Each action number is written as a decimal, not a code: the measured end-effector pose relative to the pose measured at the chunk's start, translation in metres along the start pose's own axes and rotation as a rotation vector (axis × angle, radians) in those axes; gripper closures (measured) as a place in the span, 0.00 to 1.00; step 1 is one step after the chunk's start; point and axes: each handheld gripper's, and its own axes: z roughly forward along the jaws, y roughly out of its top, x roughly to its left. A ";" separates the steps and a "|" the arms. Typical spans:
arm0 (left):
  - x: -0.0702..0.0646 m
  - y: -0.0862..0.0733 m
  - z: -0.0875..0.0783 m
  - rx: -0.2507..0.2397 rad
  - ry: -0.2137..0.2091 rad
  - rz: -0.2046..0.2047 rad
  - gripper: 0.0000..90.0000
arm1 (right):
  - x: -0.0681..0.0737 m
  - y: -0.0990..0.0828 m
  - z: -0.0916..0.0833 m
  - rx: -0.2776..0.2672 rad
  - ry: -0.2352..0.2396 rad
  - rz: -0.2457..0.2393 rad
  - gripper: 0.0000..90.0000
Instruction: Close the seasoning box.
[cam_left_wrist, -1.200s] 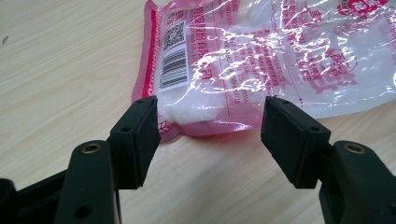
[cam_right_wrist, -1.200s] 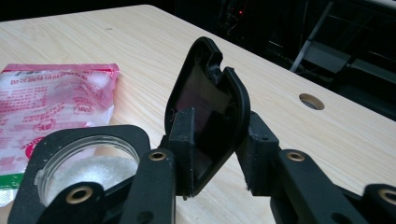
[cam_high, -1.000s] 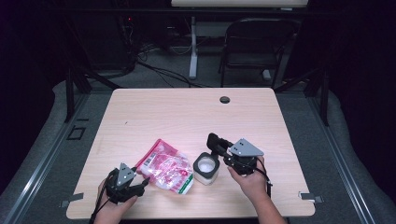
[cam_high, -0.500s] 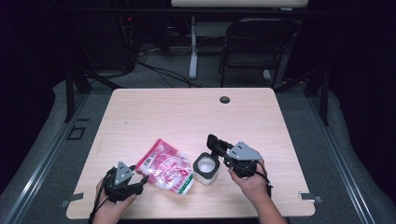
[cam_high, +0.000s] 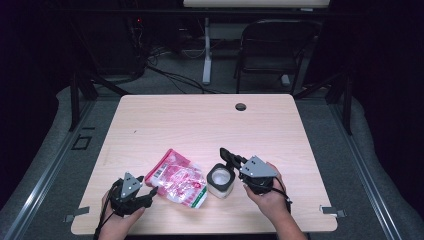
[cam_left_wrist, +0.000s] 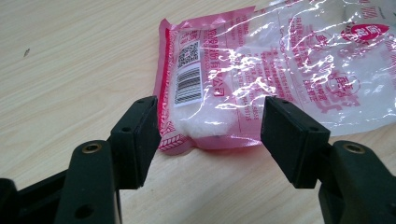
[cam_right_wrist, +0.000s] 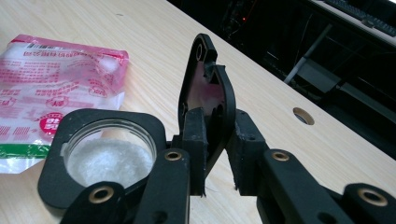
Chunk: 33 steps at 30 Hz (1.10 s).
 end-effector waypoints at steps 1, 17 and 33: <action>0.000 0.000 0.000 -0.001 0.000 0.001 0.42 | 0.001 0.000 -0.001 -0.001 0.004 -0.001 0.88; 0.002 0.000 0.000 0.000 0.004 -0.003 0.42 | 0.007 0.000 -0.007 -0.008 0.029 -0.016 0.89; 0.001 -0.001 0.000 -0.003 0.004 -0.004 0.42 | 0.012 -0.001 -0.012 -0.010 0.054 -0.024 0.87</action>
